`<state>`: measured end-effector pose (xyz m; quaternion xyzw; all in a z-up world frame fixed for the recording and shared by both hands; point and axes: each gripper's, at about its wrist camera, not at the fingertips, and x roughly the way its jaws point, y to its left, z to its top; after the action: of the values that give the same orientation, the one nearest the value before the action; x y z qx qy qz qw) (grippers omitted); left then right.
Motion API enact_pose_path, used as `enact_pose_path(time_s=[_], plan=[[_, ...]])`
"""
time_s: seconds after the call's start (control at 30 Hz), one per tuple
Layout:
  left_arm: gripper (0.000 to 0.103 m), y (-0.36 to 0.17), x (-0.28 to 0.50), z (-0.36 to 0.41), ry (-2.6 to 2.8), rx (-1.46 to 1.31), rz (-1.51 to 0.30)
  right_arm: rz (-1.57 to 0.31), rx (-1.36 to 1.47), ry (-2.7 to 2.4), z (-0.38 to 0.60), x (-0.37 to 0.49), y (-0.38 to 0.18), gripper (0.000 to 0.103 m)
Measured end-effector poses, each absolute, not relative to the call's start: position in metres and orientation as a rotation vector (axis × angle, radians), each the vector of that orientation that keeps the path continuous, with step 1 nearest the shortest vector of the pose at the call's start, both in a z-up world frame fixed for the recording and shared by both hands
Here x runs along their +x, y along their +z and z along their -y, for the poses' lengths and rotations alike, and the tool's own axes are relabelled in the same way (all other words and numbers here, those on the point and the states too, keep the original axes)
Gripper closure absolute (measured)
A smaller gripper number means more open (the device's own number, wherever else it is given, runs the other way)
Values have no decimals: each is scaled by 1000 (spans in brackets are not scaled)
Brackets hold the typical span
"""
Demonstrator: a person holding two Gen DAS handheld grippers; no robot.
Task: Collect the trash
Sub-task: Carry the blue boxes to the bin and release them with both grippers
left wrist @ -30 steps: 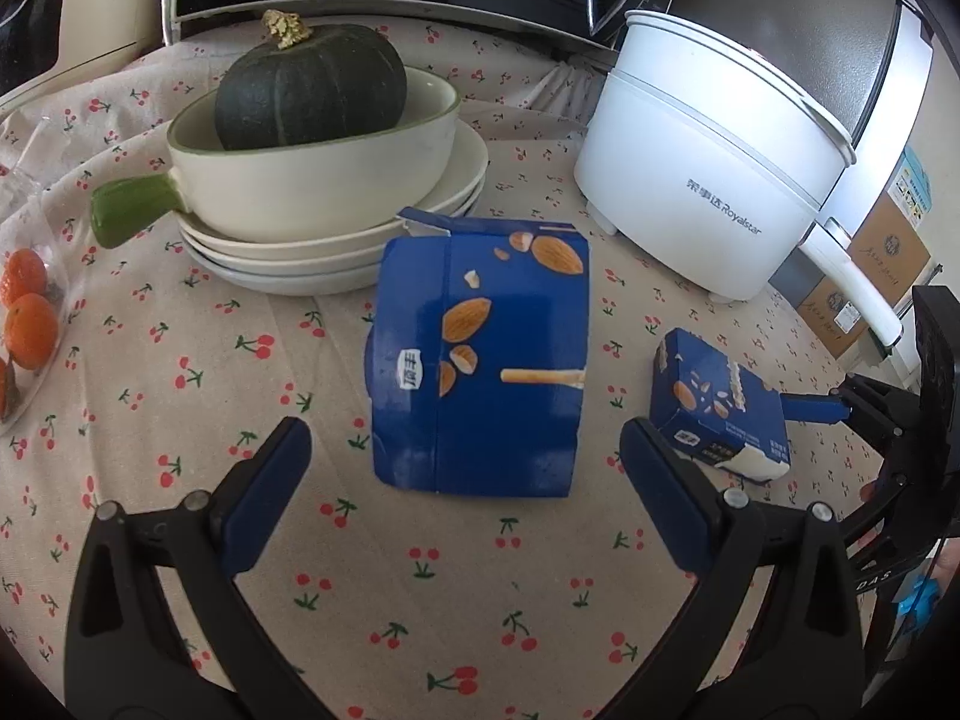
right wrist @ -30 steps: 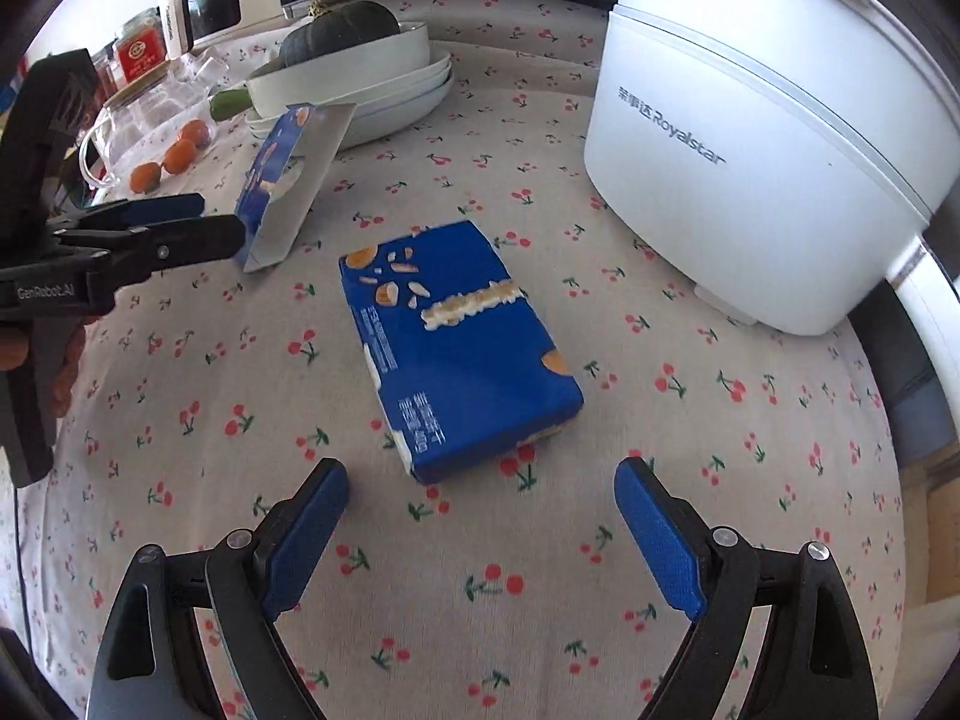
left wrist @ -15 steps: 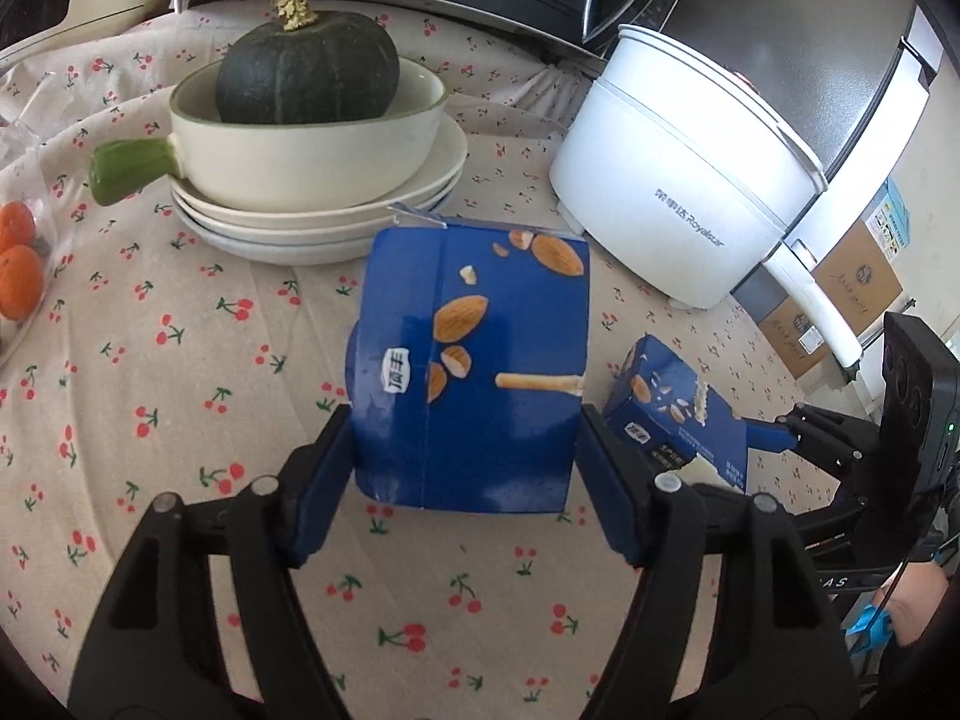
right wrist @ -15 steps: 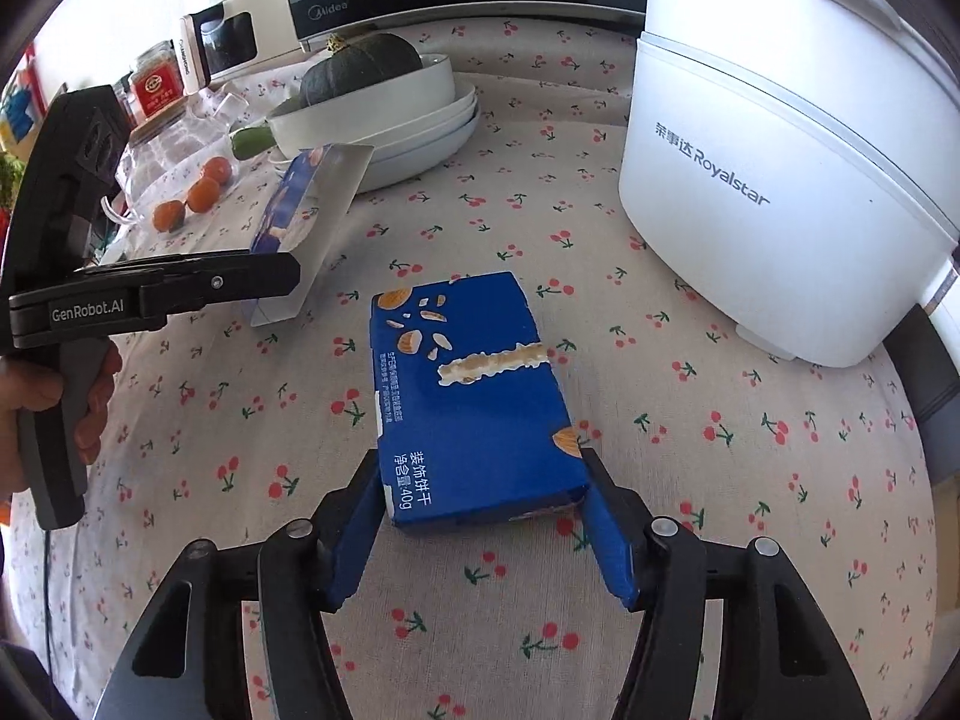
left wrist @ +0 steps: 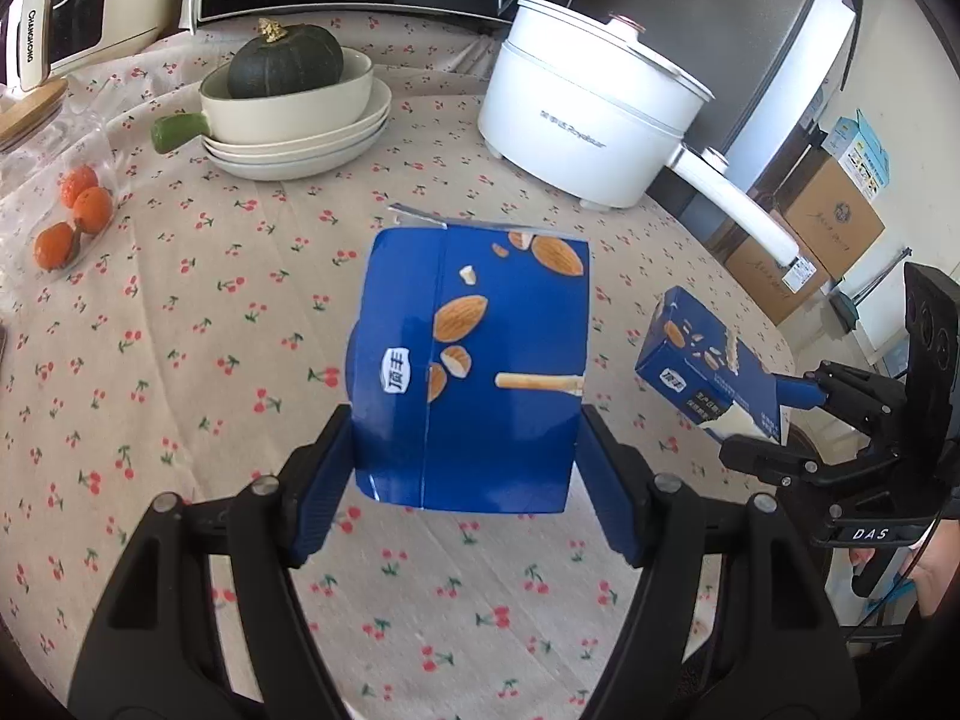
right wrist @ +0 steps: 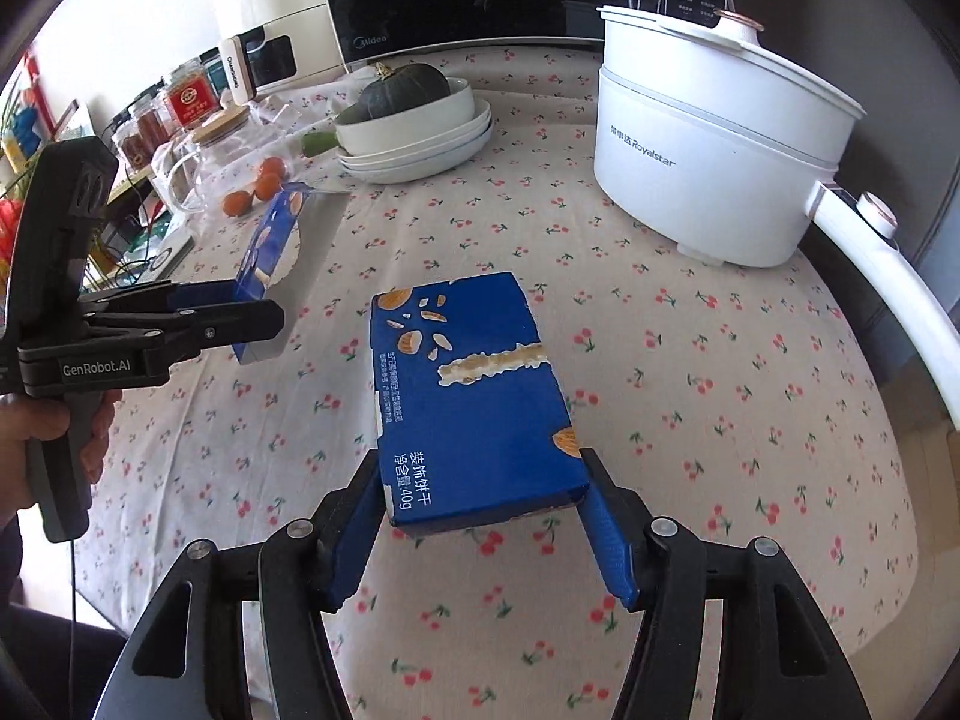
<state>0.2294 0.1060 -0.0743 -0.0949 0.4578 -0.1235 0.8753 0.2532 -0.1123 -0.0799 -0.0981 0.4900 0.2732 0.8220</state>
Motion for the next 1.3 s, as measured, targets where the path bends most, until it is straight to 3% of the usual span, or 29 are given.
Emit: enact_pose_path(time_s=[0.63, 0.97, 1.3], plan=[[31, -52, 111, -42, -338, -102, -952, -1056, -164, 537, 173, 119, -50, 40], [31, -62, 106, -20, -368, -130, -989, -1167, -68, 416, 226, 100, -67, 40], [31, -76, 112, 52, -476, -77, -1032, -1197, 14, 303, 297, 88, -80, 40]])
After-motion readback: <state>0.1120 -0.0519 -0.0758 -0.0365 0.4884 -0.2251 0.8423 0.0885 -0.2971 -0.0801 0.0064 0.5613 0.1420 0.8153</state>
